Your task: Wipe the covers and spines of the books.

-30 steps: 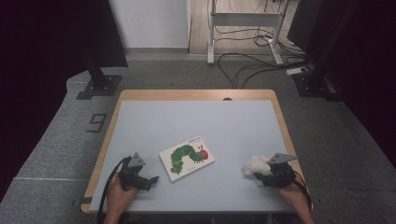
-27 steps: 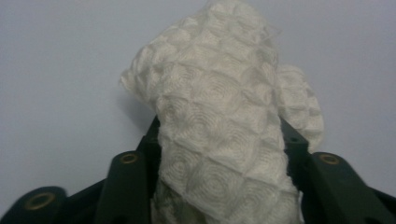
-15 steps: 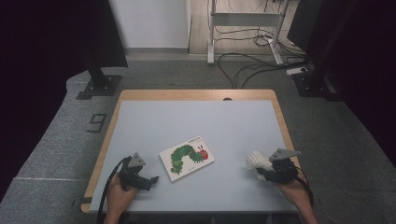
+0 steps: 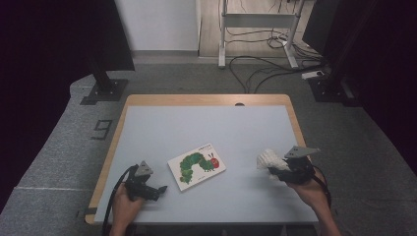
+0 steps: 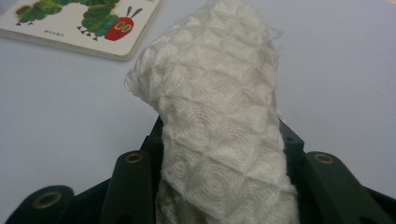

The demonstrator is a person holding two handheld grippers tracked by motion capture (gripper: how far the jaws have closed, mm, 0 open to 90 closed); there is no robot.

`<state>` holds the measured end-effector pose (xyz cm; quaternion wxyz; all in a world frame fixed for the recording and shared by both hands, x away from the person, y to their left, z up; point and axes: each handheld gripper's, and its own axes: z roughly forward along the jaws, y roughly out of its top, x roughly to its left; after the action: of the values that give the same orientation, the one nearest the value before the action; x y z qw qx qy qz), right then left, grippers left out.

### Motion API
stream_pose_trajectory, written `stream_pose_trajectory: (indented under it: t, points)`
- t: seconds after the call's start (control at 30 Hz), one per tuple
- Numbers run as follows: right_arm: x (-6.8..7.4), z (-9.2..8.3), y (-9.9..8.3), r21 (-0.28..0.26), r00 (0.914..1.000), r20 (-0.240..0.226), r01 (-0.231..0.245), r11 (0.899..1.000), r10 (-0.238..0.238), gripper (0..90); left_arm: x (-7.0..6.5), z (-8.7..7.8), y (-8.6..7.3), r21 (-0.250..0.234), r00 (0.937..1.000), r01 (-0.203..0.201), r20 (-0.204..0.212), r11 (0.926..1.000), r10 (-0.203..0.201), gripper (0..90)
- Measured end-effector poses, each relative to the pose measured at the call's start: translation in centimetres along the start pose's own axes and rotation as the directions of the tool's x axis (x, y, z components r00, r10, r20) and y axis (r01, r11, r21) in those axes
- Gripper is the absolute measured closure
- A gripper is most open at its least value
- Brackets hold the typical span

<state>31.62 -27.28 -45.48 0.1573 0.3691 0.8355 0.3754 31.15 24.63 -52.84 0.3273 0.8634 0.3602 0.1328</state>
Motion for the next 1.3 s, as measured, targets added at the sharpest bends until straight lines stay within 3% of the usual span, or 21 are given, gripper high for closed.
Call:
stream_pose_trajectory:
  t: [0.37, 0.8, 1.3]
  points:
    - [0.8, 0.9, 2.3, -0.025, 0.9986, -0.043, 0.030, 0.999, -0.031, 54.4, 0.0, 0.0, 0.0, 0.000, 1.0000, 0.000, 0.000, 1.0000, 0.000, 0.0]
    - [1.8, 3.1, 4.2, -0.041, 0.9945, -0.087, 0.054, 0.998, -0.058, 54.6, 0.0, 0.0, 0.0, 0.000, 1.0000, 0.000, 0.000, 1.0000, 0.000, 0.0]
    - [4.6, 6.5, 7.8, -0.061, 0.9796, -0.153, 0.122, 0.991, -0.130, 54.6, 0.0, 0.0, 0.0, 0.001, 1.0000, -0.003, -0.001, 1.0000, 0.003, 0.0]
